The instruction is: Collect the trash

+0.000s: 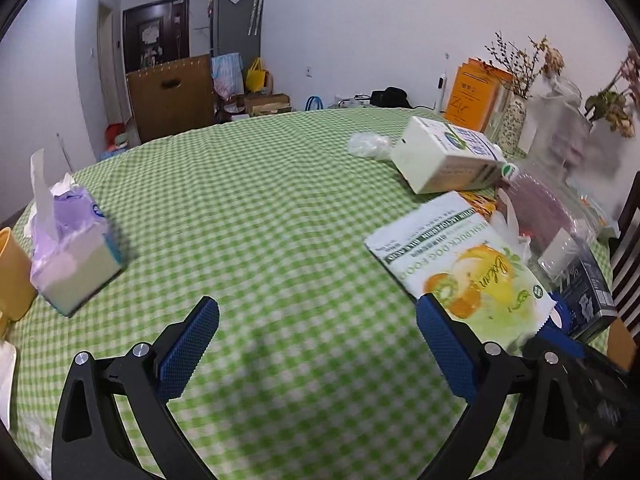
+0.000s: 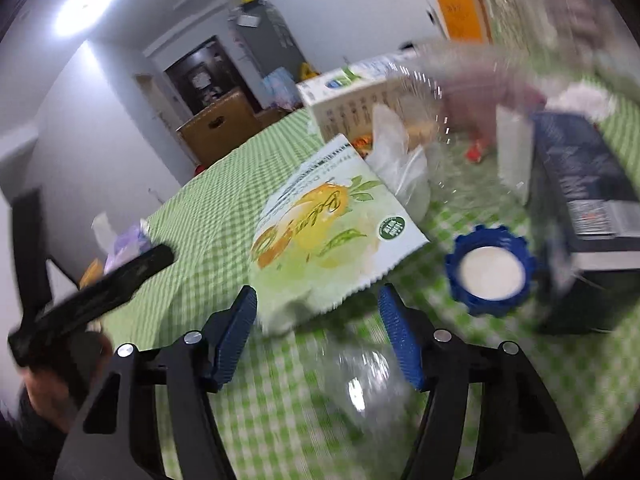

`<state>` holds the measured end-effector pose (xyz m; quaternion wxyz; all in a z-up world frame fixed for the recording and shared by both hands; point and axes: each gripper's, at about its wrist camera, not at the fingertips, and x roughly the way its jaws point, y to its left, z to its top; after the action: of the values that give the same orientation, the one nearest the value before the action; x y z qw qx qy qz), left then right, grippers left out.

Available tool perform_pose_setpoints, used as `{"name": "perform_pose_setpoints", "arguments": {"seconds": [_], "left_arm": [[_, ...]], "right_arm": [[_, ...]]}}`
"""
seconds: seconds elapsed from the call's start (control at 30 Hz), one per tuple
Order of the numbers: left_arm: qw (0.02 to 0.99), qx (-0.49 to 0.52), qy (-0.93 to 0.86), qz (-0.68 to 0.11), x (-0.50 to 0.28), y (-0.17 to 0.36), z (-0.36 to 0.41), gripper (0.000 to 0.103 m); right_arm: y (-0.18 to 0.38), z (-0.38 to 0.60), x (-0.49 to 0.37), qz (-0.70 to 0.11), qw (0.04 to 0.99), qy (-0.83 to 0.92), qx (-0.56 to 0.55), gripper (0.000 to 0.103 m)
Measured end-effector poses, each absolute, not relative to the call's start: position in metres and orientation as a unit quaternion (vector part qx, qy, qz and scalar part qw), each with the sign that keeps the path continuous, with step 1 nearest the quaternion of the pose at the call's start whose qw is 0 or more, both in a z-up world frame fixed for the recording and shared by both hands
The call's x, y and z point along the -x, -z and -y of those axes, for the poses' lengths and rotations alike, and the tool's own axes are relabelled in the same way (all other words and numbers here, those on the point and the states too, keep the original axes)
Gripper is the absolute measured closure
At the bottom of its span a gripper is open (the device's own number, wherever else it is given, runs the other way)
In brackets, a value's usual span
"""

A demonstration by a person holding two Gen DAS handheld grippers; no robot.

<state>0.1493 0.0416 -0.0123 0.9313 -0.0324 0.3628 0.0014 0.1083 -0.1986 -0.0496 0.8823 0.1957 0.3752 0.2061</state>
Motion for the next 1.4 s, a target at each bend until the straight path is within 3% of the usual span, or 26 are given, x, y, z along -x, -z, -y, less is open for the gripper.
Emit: {"name": "perform_pose_setpoints", "arguments": {"seconds": [0.07, 0.17, 0.3, 0.57, 0.83, 0.93, 1.0, 1.07, 1.13, 1.17, 1.27, 1.4], "left_arm": [[0.932, 0.032, -0.002, -0.361, -0.149, 0.011, -0.046, 0.008], [0.931, 0.029, 0.003, -0.363, -0.150, 0.010, -0.051, 0.008], [0.933, 0.015, 0.013, -0.360, -0.151, 0.009, -0.048, 0.008], [0.931, 0.023, 0.049, -0.361, -0.155, 0.007, -0.024, 0.008], [0.901, 0.038, 0.112, -0.418, -0.171, 0.022, 0.013, 0.008], [0.890, 0.030, 0.125, -0.438, -0.178, 0.034, 0.028, 0.017], [0.884, 0.013, 0.119, -0.451, -0.184, 0.041, 0.039, 0.036], [0.873, 0.005, 0.119, -0.472, -0.193, 0.050, 0.047, 0.045], [0.865, 0.003, 0.114, -0.488, -0.200, 0.058, 0.054, 0.066], [0.870, -0.008, 0.102, -0.483, -0.200, 0.058, 0.056, 0.084], [0.872, 0.001, 0.089, -0.481, -0.204, 0.045, 0.052, 0.092], [0.902, 0.021, 0.067, -0.426, -0.200, 0.003, 0.047, 0.093]], "right_arm": [[0.052, 0.198, -0.119, -0.380, 0.880, -0.197, -0.206, 0.042], [0.049, 0.198, -0.126, -0.380, 0.877, -0.193, -0.222, 0.085], [-0.001, 0.176, -0.109, -0.321, 0.908, -0.236, -0.132, 0.099], [-0.076, 0.207, -0.099, -0.229, 0.940, -0.234, -0.098, 0.100], [-0.086, 0.264, -0.092, -0.199, 0.958, -0.172, -0.114, 0.100], [-0.083, 0.277, -0.086, -0.196, 0.961, -0.158, -0.115, 0.099], [-0.082, 0.285, -0.081, -0.192, 0.962, -0.153, -0.116, 0.099], [-0.086, 0.296, -0.076, -0.187, 0.964, -0.146, -0.117, 0.099], [-0.086, 0.308, -0.072, -0.182, 0.967, -0.135, -0.119, 0.099], [-0.087, 0.314, -0.071, -0.179, 0.968, -0.131, -0.120, 0.099], [-0.088, 0.335, -0.062, -0.171, 0.971, -0.113, -0.122, 0.099], [-0.081, 0.373, -0.049, -0.166, 0.973, -0.086, -0.134, 0.099]]}}
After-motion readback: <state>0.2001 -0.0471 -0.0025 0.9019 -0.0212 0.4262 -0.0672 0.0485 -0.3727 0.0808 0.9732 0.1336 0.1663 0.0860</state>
